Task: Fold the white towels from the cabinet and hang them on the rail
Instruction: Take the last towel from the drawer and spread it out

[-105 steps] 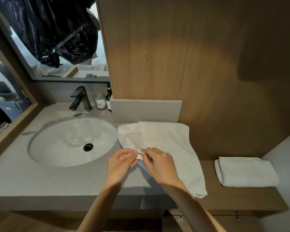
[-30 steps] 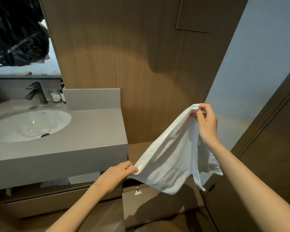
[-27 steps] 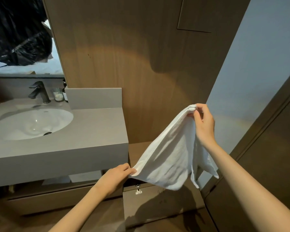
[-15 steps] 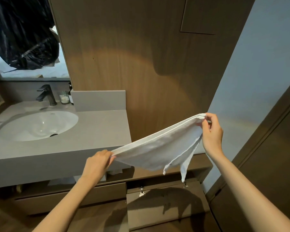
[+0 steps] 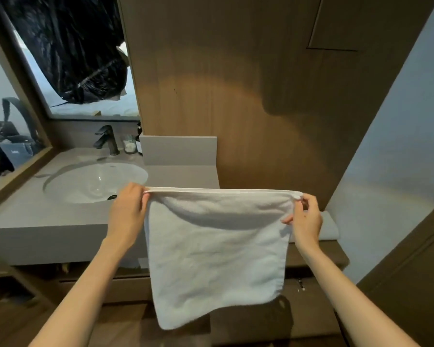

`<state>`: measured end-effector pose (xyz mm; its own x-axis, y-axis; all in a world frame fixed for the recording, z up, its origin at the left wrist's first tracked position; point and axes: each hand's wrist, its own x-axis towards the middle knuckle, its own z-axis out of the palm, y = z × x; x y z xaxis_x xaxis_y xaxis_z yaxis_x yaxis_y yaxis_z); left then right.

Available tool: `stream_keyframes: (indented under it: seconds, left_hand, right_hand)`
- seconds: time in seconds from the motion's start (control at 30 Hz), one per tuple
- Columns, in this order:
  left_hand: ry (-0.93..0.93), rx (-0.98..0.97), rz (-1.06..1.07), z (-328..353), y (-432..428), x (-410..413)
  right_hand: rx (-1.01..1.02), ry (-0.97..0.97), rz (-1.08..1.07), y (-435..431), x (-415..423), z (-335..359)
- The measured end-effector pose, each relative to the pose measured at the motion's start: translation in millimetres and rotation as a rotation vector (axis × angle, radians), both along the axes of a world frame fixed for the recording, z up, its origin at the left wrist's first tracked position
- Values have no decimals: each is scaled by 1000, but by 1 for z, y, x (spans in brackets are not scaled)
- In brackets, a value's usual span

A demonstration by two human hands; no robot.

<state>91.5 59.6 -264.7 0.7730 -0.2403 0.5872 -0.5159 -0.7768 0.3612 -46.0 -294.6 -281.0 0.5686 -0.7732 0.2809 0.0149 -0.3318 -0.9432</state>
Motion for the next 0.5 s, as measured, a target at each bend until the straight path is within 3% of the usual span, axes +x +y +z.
stream_keyframes:
  seconds: [0.13,0.3,0.5]
  left_hand:
    - [37,78,82,-1,33,22]
    - [170,-36,144,0,60,77]
    - [213,-66,105,-1,83,154]
  right_hand:
    - [40,122,128,25,38,-6]
    - [104,187,193,50,96,-8]
    - [261,94,185,67,169,-8]
